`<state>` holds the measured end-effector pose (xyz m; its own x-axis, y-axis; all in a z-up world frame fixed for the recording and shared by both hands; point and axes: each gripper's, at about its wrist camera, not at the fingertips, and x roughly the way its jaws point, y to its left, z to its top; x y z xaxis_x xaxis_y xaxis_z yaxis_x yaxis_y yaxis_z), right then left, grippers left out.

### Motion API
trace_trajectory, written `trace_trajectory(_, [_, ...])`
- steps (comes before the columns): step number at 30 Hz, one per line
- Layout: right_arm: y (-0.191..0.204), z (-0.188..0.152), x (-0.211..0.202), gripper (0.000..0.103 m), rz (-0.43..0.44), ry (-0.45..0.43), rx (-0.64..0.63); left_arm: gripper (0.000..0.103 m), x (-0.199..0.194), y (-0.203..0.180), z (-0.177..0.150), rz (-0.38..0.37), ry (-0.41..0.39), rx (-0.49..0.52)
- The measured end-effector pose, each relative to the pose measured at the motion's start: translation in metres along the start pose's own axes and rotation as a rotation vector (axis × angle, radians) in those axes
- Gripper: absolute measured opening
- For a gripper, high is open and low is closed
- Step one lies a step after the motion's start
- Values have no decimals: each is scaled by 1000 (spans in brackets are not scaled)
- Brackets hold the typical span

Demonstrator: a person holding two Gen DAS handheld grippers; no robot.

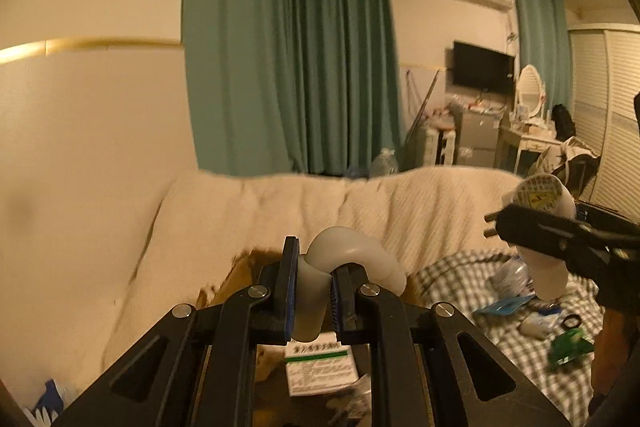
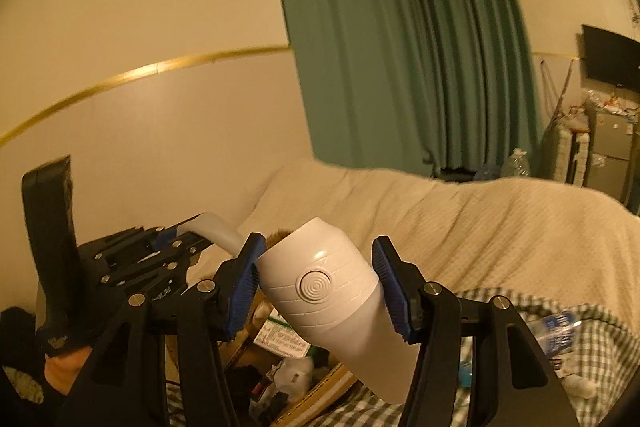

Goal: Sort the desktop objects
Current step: 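Lift the white tube and hair dryer and carry them over the cardboard box, then open both grippers to drop the tube and hair dryer into the box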

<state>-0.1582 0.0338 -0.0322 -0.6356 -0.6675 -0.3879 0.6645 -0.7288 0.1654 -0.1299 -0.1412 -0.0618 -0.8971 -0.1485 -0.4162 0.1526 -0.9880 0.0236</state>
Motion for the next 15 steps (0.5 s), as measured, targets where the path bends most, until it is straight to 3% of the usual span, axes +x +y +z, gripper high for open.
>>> trace_trajectory(12, [-6, -59, 83, 55, 106, 192, 44, 13, 66, 32, -57, 75, 211, -32])
trace_trajectory(15, [-9, -70, 98, 55, 116, 233, 51, 13, 72, 39, -63, 57, 235, -61])
